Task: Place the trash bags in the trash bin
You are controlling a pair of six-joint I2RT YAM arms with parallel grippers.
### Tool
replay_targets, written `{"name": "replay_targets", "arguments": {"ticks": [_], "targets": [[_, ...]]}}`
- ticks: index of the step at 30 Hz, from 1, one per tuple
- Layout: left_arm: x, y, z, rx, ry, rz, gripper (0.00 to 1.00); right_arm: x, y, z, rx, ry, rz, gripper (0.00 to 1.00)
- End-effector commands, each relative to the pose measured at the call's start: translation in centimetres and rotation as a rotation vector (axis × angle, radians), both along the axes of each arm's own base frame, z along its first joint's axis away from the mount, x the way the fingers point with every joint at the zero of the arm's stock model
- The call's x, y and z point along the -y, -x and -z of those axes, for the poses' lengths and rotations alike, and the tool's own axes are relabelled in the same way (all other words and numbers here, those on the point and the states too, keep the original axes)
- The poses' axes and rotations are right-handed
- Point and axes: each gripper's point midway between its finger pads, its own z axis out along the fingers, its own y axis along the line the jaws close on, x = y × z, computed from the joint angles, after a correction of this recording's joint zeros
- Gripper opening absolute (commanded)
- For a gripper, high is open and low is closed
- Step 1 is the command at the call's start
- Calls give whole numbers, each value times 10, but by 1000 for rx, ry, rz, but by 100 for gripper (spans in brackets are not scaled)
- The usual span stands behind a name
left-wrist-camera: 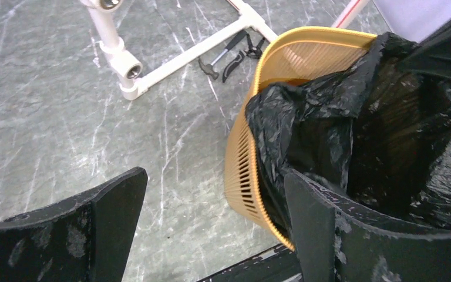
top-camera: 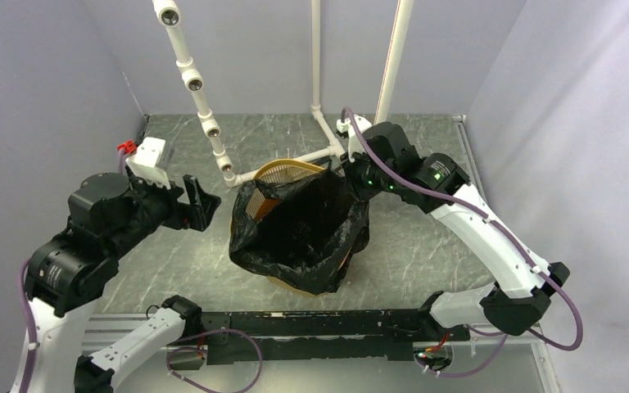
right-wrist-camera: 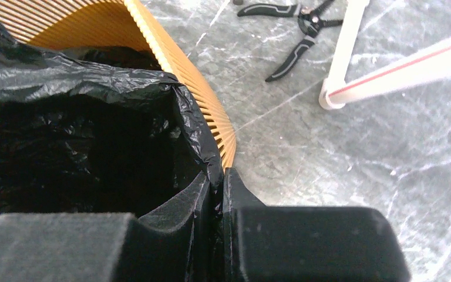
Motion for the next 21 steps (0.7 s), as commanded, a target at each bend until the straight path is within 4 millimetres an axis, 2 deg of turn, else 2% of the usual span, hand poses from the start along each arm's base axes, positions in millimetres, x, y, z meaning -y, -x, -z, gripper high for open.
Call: {"name": "replay_targets", "arguments": {"ticks": [1, 9, 15, 18, 21], "targets": [[22, -1, -6, -18, 5, 120, 93, -17, -10, -24, 95, 4, -181, 0], [67, -4, 2, -112, 50, 334, 93, -27, -19, -22, 125, 65, -325, 0], [65, -38, 16, -135, -48, 275, 93, -33, -24, -19, 132, 77, -363, 0], [67, -48, 25, -184, -106, 285, 92, -34, -26, -20, 137, 80, -366, 0], [65, -53, 34, -220, -159, 292, 83, -35, -28, -21, 140, 82, -369, 0]]}}
